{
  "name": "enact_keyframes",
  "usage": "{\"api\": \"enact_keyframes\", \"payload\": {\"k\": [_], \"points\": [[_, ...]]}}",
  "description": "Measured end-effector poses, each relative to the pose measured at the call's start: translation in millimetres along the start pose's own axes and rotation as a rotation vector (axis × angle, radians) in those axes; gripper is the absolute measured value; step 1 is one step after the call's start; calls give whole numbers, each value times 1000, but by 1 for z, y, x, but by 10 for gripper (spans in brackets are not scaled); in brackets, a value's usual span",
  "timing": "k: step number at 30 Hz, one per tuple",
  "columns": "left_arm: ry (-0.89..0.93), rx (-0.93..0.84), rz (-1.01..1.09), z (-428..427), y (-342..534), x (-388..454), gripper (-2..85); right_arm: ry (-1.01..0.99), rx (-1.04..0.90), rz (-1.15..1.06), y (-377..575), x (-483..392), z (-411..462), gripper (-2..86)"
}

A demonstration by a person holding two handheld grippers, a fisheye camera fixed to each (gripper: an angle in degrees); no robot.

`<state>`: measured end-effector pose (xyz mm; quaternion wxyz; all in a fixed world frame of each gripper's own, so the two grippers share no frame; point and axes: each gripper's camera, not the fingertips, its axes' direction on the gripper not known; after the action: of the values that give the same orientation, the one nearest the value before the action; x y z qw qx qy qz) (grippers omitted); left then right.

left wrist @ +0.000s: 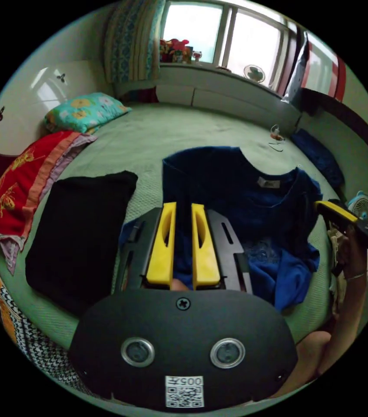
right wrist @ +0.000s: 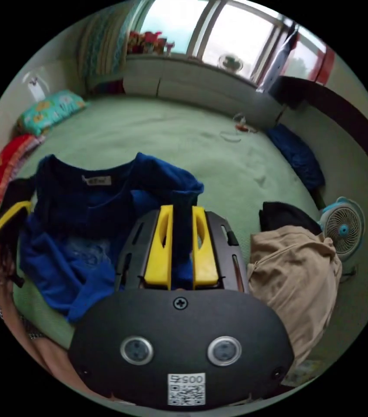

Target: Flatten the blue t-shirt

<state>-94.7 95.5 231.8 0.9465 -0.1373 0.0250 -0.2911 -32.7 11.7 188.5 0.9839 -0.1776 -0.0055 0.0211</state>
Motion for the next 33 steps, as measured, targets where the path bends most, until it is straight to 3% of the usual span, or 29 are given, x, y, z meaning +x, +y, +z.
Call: {"api": "enact_keyframes", "payload": {"k": [6, 8, 11, 16, 20, 23, 33], "points": [[34, -32, 37, -32, 26, -12, 73, -138, -26, 4, 17, 15, -23, 86], [58, -76, 55, -37, 38, -14, 82, -322, -136, -99, 26, 10, -28, 105], [53, -136, 59, -44, 59, -20, 105, -447, -234, -279, 45, -11, -31, 122], [46, -203, 31, -56, 86, -31, 129, -291, -340, -410, 67, -38, -27, 121], [-36, -223, 44, -64, 100, -27, 98, -256, -419, -395, 81, -43, -23, 61], [-95, -237, 76, -74, 113, -21, 64, -269, -413, -374, 89, -37, -34, -4], [-23, -222, 83, -146, 164, -18, 25, -342, -294, -311, 134, 28, -104, -15]]}}
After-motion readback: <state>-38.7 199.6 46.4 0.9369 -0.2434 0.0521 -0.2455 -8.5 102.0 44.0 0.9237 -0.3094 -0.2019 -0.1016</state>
